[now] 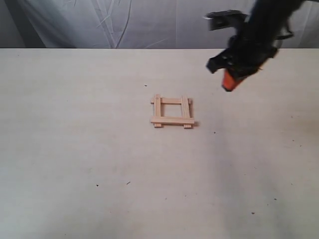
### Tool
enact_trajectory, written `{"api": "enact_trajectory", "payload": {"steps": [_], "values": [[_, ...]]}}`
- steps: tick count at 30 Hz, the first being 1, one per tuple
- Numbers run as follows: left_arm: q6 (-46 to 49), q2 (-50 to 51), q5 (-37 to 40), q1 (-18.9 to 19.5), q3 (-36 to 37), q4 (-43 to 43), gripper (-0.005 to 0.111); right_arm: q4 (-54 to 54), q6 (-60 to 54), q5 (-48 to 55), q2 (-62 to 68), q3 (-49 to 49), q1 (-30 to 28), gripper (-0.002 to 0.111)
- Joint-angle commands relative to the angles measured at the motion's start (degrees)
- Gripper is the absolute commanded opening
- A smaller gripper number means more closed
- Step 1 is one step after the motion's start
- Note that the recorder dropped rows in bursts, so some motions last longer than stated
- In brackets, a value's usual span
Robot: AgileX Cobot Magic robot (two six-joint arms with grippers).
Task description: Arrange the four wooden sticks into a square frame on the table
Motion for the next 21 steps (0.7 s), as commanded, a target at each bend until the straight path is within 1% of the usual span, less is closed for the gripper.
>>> {"api": "enact_trajectory", "payload": {"steps": [1, 3, 6, 8, 14, 18, 21], "values": [[-0.06, -0.34, 0.08, -0.25, 0.18, 0.0, 0.0, 0.13, 2.91, -8.78, -15.97, 15.89, -6.7, 0.001], [-0.06, -0.34, 0.08, -0.25, 0.18, 0.0, 0.0, -1.29, 4.18, -16.44, -24.72, 24.74, -7.6, 0.001], [-0.06, -0.34, 0.08, -0.25, 0.18, 0.0, 0.0, -5.78, 11.84, -27.3, -36.94, 36.32, -7.23, -0.001], [-0.06, -0.34, 0.08, -0.25, 0.18, 0.0, 0.0, -8.03, 13.45, -33.78, -45.07, 43.62, -6.78, -0.001], [-0.06, -0.34, 0.08, -0.25, 0.18, 0.0, 0.0, -11.2, 16.58, -49.3, -63.94, 60.88, -6.78, -0.001], [-0.06, -0.34, 0.08, -0.25, 0.18, 0.0, 0.0, -11.06, 16.58, -48.93, -73.27, 66.95, -6.78, -0.001], [-0.06, -0.34, 0.08, -0.25, 0.18, 0.0, 0.0, -10.68, 16.58, -48.45, -77.85, 68.25, -6.78, -0.001]]}}
